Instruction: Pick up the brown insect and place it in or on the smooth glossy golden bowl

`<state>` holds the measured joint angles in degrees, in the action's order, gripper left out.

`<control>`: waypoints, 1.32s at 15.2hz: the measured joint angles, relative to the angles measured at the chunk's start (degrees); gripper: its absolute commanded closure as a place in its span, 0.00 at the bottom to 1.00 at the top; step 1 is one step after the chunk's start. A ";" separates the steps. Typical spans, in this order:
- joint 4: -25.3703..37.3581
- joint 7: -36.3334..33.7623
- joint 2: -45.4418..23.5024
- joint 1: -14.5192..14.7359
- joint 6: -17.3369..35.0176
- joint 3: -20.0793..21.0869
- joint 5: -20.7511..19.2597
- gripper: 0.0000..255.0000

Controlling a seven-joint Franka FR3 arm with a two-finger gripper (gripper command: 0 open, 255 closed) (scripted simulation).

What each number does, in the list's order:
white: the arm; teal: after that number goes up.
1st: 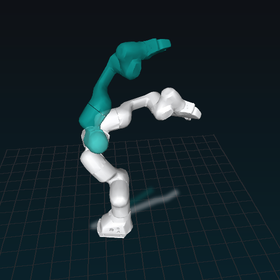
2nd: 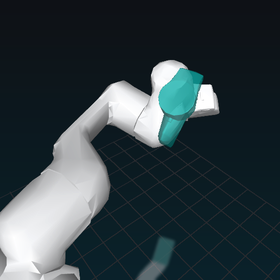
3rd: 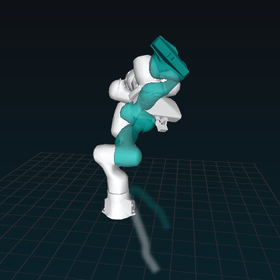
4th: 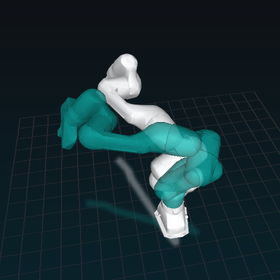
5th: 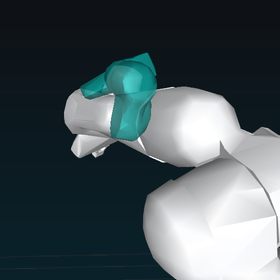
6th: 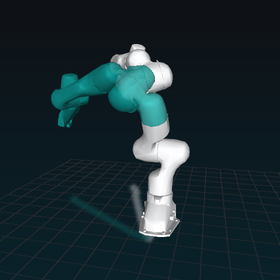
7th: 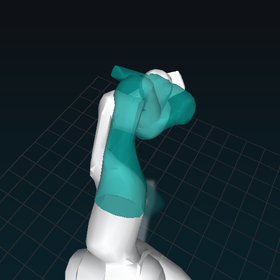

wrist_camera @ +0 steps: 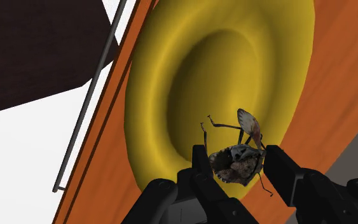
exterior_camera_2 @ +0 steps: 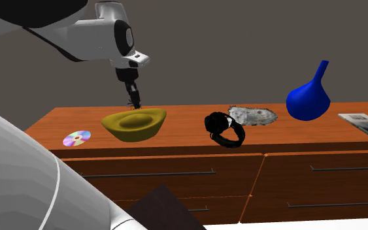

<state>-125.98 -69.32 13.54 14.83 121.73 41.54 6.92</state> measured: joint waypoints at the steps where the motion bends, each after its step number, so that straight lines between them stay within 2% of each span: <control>1: -0.64 0.01 -0.04 0.02 0.67 0.05 0.02 1.00; 8: -4.03 -1.47 -2.60 -0.34 6.18 1.38 -1.54 1.00; 14: -4.21 -1.50 -2.70 -0.37 6.61 1.47 -1.64 1.00; 15: -4.20 -1.50 -2.70 -0.38 6.60 1.47 -1.64 0.00; 20: -4.29 -1.46 -2.71 -0.41 6.55 1.40 -1.59 0.00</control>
<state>-130.27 -70.78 10.84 14.42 128.28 42.94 5.33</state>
